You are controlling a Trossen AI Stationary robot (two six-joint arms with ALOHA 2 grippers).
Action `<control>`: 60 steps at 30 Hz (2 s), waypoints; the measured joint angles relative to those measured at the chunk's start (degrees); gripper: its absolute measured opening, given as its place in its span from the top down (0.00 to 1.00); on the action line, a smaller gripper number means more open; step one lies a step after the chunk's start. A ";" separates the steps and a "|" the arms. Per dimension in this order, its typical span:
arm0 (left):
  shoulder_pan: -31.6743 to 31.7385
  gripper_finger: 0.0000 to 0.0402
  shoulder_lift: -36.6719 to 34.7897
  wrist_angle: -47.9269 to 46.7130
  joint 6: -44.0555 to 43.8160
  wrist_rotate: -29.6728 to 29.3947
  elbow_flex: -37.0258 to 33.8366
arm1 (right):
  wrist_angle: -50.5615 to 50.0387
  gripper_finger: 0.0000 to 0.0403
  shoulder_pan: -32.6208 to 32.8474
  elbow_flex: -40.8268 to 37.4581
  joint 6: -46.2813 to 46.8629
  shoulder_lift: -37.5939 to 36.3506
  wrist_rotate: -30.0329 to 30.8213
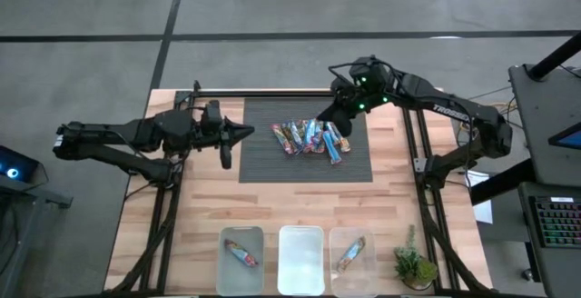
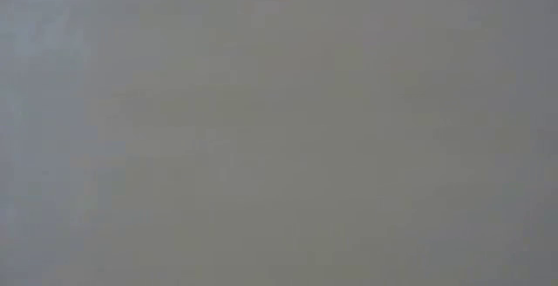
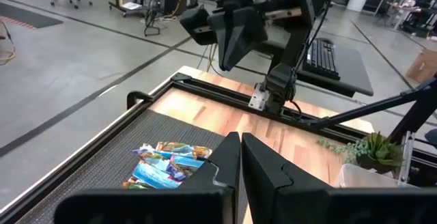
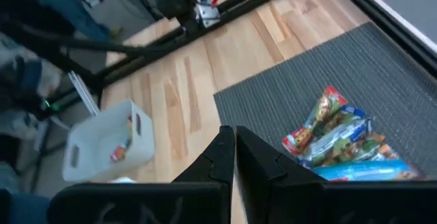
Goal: Pick and place Granola Bars by type
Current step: Put the yellow granola bar into the transparent bin
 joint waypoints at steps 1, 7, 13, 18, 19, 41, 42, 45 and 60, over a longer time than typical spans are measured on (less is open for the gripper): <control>0.08 1.00 0.00 0.00 0.00 0.03 0.00 | 0.12 0.98 -0.25 0.00 1.70 -0.03 0.00; 2.23 1.00 0.00 -0.33 -0.10 2.18 0.00 | 0.26 0.98 -1.80 0.00 3.24 -0.02 0.08; 5.73 1.00 -0.02 -0.66 -0.48 6.22 0.00 | 0.12 0.96 -3.61 0.00 3.97 -0.02 5.37; 6.85 1.00 -0.11 -1.19 -0.49 6.44 0.00 | -2.81 0.86 -4.70 0.00 4.75 -0.02 4.76; 6.90 1.00 -0.12 -1.18 -0.45 6.45 0.00 | -3.39 0.83 -4.85 0.00 4.72 -0.02 4.73; 8.31 1.00 -0.59 -3.32 -0.33 6.40 0.00 | -23.48 0.54 -8.30 0.00 9.42 0.35 24.56; 8.30 1.00 -0.59 -3.32 -0.38 6.38 0.00 | -23.89 0.54 -8.30 0.00 9.56 0.35 25.08; 8.29 1.00 -0.59 -3.32 -0.48 6.38 0.00 | -25.31 0.54 -8.30 0.00 11.82 0.35 26.82; 8.29 1.00 -0.59 -4.16 -0.90 6.36 0.00 | -24.65 0.56 -8.21 0.00 8.57 0.35 26.36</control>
